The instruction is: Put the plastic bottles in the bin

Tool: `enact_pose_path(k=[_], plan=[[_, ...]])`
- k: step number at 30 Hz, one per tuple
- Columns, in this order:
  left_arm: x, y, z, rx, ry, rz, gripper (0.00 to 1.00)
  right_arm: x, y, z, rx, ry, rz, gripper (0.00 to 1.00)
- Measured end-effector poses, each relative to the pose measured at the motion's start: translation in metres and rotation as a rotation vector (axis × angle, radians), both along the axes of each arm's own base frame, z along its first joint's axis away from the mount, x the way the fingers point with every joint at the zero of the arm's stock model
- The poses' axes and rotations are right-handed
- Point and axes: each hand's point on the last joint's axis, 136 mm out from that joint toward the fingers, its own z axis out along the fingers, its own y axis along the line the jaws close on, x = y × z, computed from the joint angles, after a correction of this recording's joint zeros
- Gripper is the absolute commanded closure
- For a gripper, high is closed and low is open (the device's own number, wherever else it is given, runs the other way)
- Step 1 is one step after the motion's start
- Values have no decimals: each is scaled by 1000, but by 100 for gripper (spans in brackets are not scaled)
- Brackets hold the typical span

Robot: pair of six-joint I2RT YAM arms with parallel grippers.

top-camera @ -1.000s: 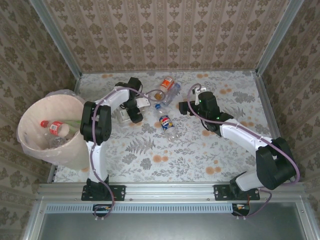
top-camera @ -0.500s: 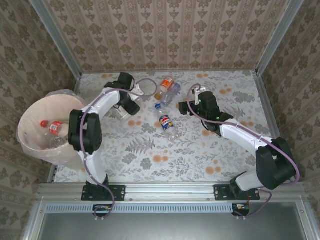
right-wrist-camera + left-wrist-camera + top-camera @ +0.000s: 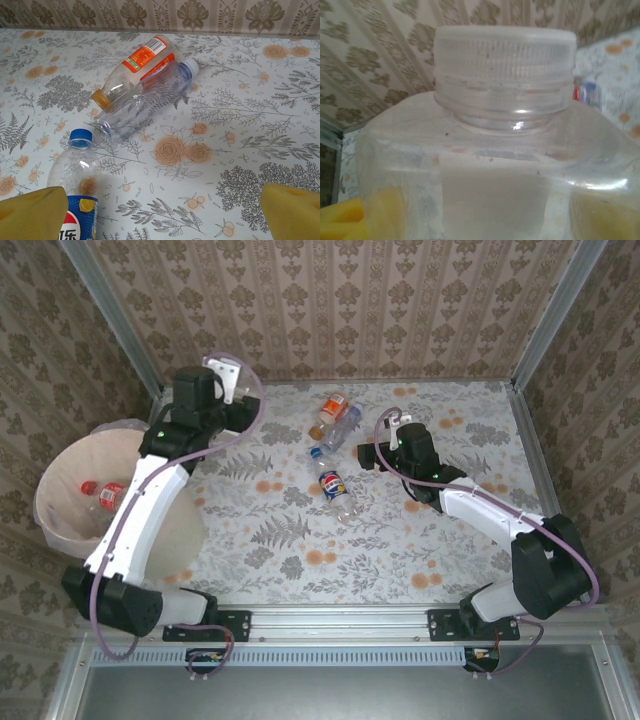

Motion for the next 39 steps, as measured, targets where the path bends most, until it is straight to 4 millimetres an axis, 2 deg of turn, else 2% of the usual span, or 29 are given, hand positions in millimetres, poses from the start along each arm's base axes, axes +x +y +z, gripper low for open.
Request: enact_pose_path(k=[7,10,16,18,21,24,27,39], plan=[[-28,28,35,-79,-52,134,36,1,4,-8,12,23,12,0],[-46,45,59,-115,-117,194,36,2,6,-12,20,33,12,0],[-87,86,110,-198,-289,328,36,3,9,-15,26,42,20,0],[-97,99,120,-220,-329,376,35,4,10,-14,30,38,23,0],[-107,128,126,-239,-363,485,35,4,11,-13,33,37,26,0],[-115,165,114,-273,-367,624,35,4,11,-13,33,36,27,0],[-123,192,97,-324,-352,730,35,4,11,-13,34,36,27,0],[-116,260,14,-711,-229,921,34,4,11,-13,34,37,30,0]])
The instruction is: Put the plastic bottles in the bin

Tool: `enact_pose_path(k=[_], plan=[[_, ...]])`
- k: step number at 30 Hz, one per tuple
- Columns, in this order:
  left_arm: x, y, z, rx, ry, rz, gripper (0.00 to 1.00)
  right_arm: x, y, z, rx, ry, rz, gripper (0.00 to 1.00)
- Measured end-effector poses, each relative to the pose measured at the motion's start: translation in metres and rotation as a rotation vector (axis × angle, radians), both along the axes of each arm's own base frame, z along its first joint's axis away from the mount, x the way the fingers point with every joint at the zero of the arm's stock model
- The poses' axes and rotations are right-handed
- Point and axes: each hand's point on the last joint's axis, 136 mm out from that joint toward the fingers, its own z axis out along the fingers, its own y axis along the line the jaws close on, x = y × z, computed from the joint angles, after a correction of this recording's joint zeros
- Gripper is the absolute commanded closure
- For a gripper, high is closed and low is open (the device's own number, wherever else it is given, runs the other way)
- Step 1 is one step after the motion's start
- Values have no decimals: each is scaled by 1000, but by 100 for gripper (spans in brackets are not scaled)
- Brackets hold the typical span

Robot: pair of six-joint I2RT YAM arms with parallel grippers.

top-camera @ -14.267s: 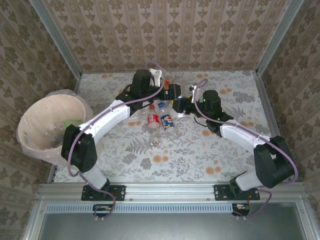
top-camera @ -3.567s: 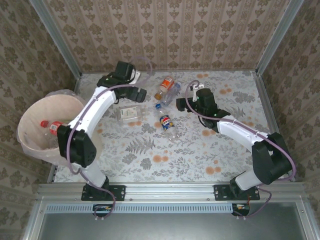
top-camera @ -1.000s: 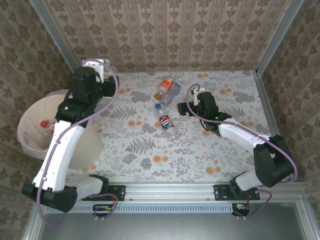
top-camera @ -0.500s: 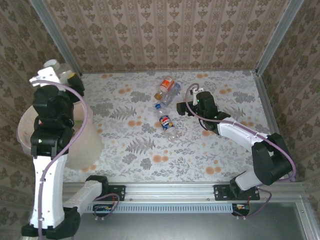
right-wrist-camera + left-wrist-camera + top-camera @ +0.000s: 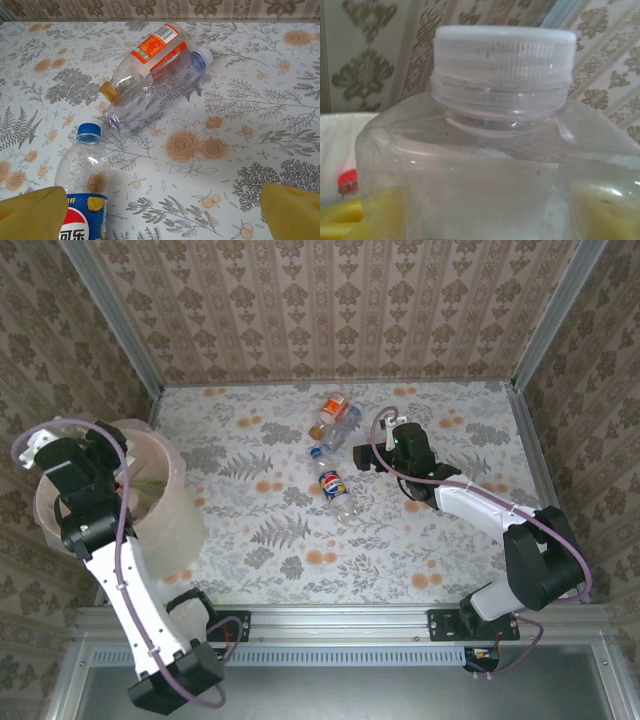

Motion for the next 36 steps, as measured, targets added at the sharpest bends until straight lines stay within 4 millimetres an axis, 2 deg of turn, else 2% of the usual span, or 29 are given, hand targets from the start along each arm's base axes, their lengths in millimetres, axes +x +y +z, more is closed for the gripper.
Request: enact_pose_path(k=[1,5,6,12,19,25,29,32,36], plan=[[0,3,-4,-28,-3,6,31,0,0,0,0,0,0,0],[2,11,-14,-117,-16,25,4,1,0,1,-2,-2,2,0],[4,12,-15,-133,-17,26,0,1,1,2,-1,-5,2,0],[14,15,-25,-187,16,14,0,5,2,8,4,-16,2,0],[11,9,-8,-180,-4,-4,0,5,2,8,5,-16,2,0],[22,-16,5,-167,-20,-95,0,5,2,8,5,-17,2,0],[40,-26,10,-151,-2,-166,0,5,2,8,5,-16,2,0],[51,-16,-5,-156,43,-146,0,5,2,8,5,-16,2,0],[50,0,-42,-202,106,-92,0,5,2,8,5,-16,2,0]])
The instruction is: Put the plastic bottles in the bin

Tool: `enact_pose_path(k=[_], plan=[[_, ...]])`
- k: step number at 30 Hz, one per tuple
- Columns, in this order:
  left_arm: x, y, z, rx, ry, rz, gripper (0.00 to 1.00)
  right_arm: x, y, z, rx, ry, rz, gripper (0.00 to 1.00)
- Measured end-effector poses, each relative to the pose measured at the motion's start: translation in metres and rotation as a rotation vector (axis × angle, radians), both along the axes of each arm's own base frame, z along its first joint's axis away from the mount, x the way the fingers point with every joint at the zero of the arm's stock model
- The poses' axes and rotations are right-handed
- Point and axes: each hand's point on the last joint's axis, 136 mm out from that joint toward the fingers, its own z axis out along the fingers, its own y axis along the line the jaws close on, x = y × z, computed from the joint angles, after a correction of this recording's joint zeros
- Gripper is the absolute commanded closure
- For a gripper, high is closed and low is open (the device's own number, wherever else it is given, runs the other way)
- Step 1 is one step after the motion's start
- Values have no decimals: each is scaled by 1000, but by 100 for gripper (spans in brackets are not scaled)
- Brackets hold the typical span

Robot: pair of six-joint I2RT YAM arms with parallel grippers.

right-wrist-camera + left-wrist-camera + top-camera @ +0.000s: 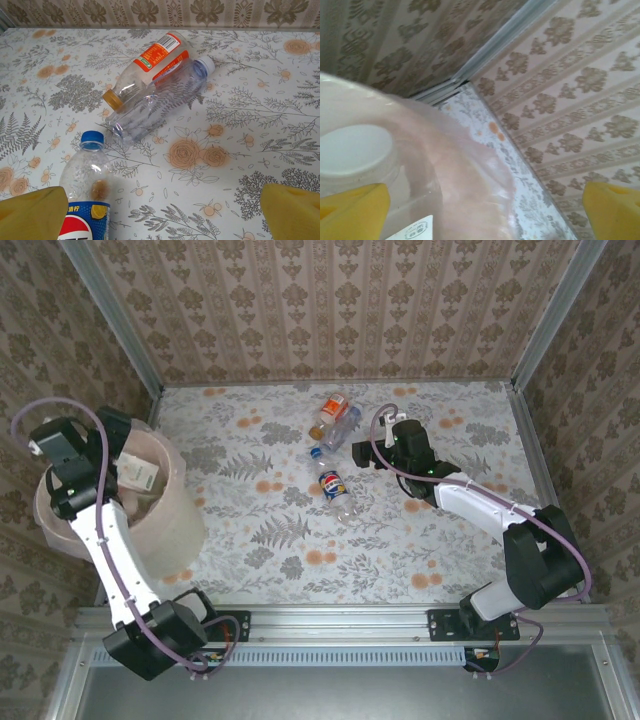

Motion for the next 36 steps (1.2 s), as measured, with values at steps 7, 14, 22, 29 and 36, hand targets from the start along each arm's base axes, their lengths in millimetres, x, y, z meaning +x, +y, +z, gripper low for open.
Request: enact_pose_path(k=[7,14,22,29,36], plan=[[-9,7,-20,-21,43,38,0,0,0,0,-1,0,0,0],[-13,-13,31,29,-51,-14,0,0,0,0,-1,4,-1,0],[6,-113,64,122,-126,-333,0,29,9,2,42,64,-47,0],[30,-184,49,185,-95,-552,0,53,21,-21,86,183,-97,2],[43,-206,38,213,-72,-607,0,69,31,-46,147,279,-166,11]])
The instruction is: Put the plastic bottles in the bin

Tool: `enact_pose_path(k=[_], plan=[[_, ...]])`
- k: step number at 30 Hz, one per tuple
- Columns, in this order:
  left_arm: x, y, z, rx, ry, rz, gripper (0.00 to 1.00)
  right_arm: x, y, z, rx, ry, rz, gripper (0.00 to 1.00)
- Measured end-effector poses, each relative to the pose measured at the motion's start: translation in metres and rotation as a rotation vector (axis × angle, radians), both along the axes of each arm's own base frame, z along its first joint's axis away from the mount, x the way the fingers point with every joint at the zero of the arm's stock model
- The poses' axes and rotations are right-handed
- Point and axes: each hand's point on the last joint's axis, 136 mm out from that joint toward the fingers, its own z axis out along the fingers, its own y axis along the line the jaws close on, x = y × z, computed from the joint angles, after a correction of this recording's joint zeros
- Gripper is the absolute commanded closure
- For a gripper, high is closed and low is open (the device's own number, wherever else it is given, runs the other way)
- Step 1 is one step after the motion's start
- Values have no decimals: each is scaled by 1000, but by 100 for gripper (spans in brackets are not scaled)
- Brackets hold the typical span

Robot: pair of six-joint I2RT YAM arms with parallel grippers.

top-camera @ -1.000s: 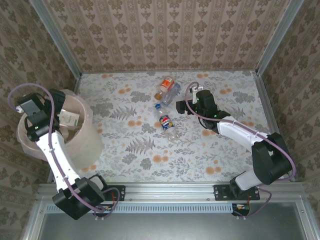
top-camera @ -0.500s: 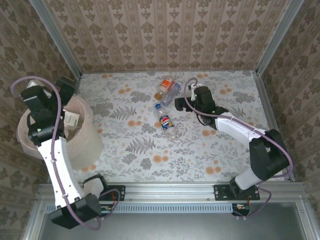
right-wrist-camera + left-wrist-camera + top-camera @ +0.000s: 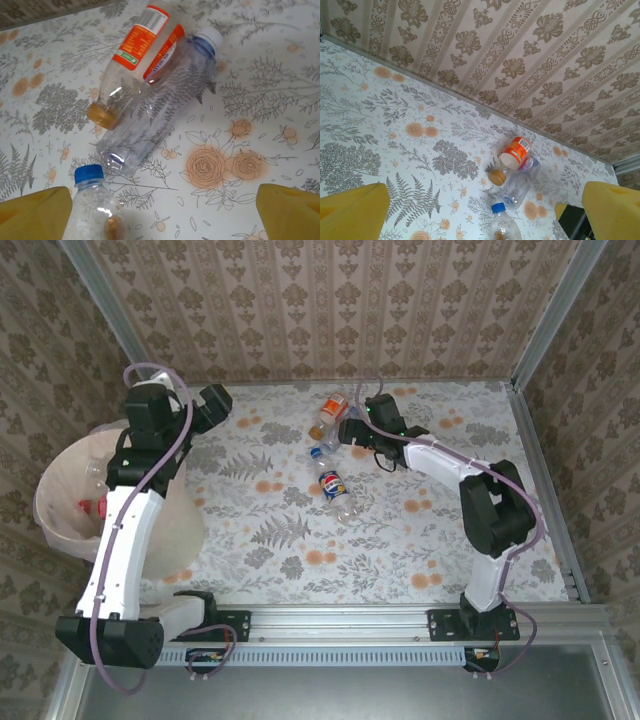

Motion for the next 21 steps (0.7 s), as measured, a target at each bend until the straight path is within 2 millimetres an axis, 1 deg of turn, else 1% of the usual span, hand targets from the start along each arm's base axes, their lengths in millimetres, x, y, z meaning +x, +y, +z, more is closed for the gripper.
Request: enact_pose_path(k=[4,6,8,11,14,21], plan=[[2,2,2,17,-14,8,0,10,6,-16,12,45,-47,10],[3,5,1,31,-18,17,0,18,11,-22,19,69,-65,7],[2,8,-1,46,-21,29,0,27,17,-25,27,85,-81,7],[-2,14,-8,69,-19,54,0,38,24,-31,24,103,-100,8],[-7,19,-10,86,-27,74,0,45,32,-40,18,127,-109,12],[-10,26,-2,112,-60,103,0,47,49,-72,-23,202,-96,19]])
